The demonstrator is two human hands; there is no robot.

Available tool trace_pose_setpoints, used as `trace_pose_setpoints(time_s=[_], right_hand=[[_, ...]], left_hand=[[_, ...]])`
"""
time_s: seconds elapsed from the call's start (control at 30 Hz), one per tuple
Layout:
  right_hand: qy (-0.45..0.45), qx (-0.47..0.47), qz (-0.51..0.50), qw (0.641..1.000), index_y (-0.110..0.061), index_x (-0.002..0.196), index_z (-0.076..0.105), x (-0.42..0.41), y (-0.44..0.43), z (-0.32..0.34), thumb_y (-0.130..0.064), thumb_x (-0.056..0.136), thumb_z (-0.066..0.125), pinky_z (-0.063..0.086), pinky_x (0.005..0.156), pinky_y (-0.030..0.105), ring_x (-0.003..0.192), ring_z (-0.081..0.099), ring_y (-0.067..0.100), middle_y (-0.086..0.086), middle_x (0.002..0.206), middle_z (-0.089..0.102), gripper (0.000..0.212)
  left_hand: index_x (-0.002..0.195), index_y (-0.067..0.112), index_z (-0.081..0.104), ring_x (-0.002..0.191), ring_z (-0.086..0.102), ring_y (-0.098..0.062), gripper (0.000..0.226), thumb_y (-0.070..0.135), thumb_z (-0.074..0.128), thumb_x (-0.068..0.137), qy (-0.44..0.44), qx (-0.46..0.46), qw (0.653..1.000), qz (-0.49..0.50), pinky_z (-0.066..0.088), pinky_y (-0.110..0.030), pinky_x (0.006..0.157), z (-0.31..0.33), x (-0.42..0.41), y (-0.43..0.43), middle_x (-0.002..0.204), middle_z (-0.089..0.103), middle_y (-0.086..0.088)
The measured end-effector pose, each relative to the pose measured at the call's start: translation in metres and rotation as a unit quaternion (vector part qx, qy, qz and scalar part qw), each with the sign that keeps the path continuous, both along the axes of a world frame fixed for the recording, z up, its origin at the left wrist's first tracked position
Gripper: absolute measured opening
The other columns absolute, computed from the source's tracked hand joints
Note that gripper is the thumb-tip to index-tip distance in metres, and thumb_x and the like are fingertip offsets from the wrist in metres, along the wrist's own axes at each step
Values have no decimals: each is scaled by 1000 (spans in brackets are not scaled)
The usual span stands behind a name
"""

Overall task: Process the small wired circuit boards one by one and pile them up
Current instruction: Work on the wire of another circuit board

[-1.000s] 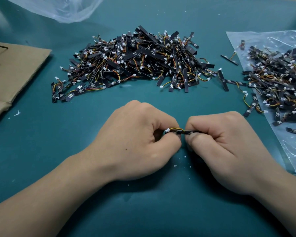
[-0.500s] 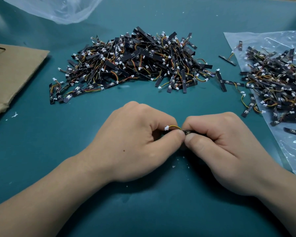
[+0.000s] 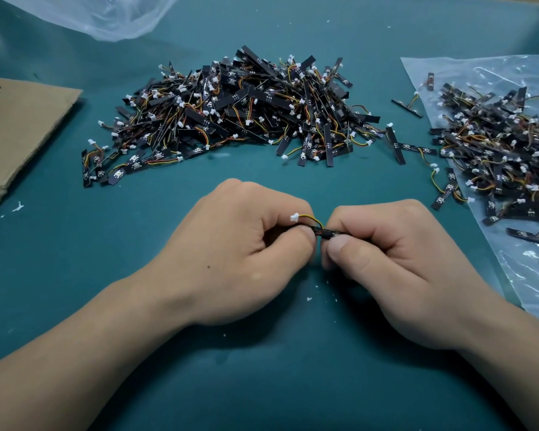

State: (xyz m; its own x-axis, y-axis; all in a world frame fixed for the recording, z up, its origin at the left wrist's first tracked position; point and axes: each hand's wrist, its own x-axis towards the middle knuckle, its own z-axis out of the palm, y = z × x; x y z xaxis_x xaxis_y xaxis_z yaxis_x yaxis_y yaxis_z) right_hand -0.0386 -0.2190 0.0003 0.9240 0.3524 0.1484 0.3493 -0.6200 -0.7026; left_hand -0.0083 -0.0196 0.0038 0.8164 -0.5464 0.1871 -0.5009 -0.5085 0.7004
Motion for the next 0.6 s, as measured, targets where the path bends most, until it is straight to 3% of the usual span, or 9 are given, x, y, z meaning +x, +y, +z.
trace_pose_setpoints(time_s=[0.13, 0.27, 0.43, 0.53, 0.6], right_hand=[[-11, -9, 14, 1000, -19, 69, 61, 0, 1, 0, -37, 91, 45, 45, 55, 42, 58, 54, 22, -2, 57, 53, 32], [-13, -5, 11, 1000, -16, 68, 60, 0, 0, -2, -37, 92, 45, 43, 55, 42, 57, 52, 23, 3, 58, 52, 35], [-30, -7, 35, 999, -15, 59, 35, -1, 3, -1, -38, 96, 46, 32, 48, 41, 49, 32, 21, 4, 52, 31, 45], [-59, 18, 50, 997, -21, 58, 30, -2, 1, -3, -32, 98, 48, 29, 46, 33, 47, 29, 16, 2, 53, 25, 46], [-73, 109, -13, 991, -21, 59, 44, -1, -1, -5, -30, 102, 47, 28, 48, 22, 48, 32, 7, -1, 54, 33, 43]], left_hand=[[63, 6, 52, 56, 43, -27, 25, 20, 49, 84, 0, 1, 1000, 4, 42, -47, 55, 1, 0, 0, 54, 43, -8], [61, 5, 51, 53, 40, -25, 25, 17, 49, 83, -4, -19, 1000, 11, 39, -44, 52, 1, -1, -1, 54, 42, -9], [57, 7, 46, 52, 31, -20, 24, 10, 49, 80, 14, -58, 998, 2, 32, -39, 49, 1, 0, 0, 53, 35, -9], [77, 18, 63, 52, 41, -16, 19, 24, 46, 84, 16, -75, 997, -11, 36, -34, 52, 0, 0, 2, 55, 45, -1], [100, 22, 66, 52, 41, -15, 25, 28, 46, 87, 25, -126, 992, 15, 34, -28, 54, -2, 2, 2, 56, 46, -1]])
